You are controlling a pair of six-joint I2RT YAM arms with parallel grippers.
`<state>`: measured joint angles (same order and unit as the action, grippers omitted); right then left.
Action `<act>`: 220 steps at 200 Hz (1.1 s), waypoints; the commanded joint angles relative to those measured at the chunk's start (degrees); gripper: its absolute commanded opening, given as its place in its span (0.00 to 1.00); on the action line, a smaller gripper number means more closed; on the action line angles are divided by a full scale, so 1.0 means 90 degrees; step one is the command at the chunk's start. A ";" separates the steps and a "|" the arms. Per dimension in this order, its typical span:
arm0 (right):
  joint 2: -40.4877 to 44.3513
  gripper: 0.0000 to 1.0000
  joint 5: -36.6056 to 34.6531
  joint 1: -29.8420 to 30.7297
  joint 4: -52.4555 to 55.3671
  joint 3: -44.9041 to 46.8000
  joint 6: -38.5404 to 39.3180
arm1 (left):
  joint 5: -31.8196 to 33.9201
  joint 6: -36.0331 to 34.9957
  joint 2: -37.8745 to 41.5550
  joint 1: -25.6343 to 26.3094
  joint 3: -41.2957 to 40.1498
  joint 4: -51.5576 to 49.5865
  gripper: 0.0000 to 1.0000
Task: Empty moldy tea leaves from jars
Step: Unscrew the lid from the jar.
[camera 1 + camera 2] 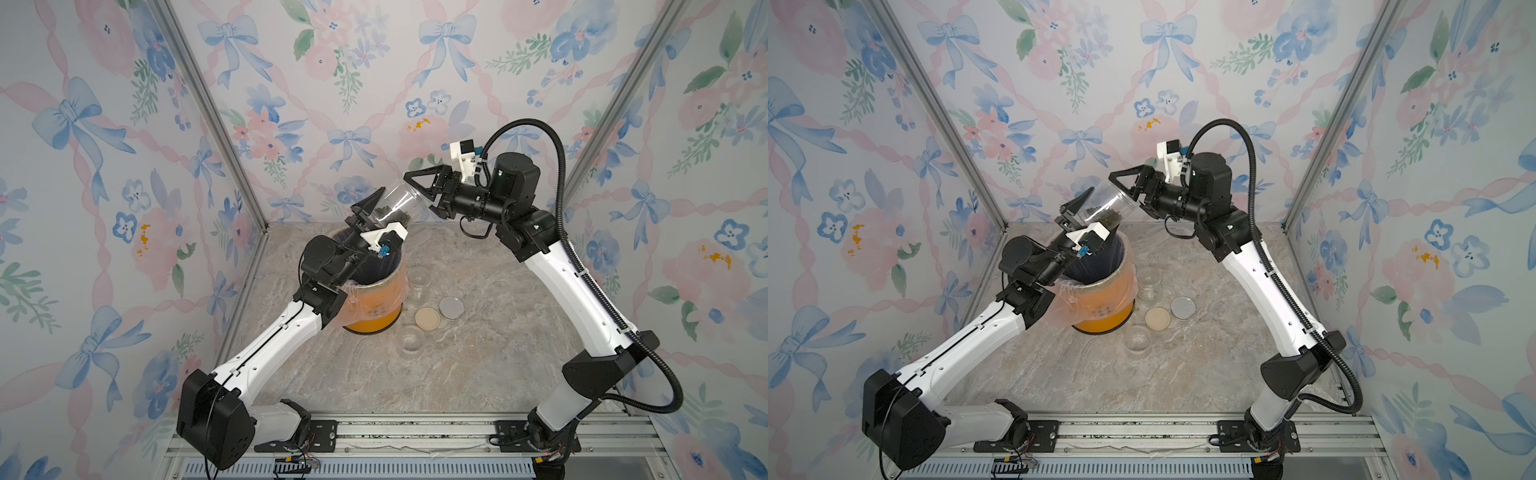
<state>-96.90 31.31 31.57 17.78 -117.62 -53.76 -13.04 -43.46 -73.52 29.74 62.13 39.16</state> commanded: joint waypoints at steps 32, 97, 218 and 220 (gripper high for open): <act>-0.0218 0.73 0.0258 0.0037 0.0553 -0.0539 0.0693 | -0.0301 0.1725 0.0156 0.0016 0.0061 0.0186 0.20; -0.0641 0.73 0.0793 -0.0012 0.1061 -0.1297 0.1224 | -0.1065 0.3839 0.0095 -0.0438 0.0327 0.0065 0.20; -0.1234 0.73 0.1472 -0.0079 0.1796 -0.2274 0.2400 | -0.2225 0.6652 -0.0135 -0.0745 0.0544 0.0086 0.20; -0.1240 0.73 0.1480 -0.0087 0.1790 -0.2288 0.2404 | -0.2231 0.6686 -0.0136 -0.0741 0.0532 0.0098 0.20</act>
<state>-106.37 40.56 30.76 30.55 -136.55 -37.21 -32.18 9.37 -74.63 23.42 65.30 37.17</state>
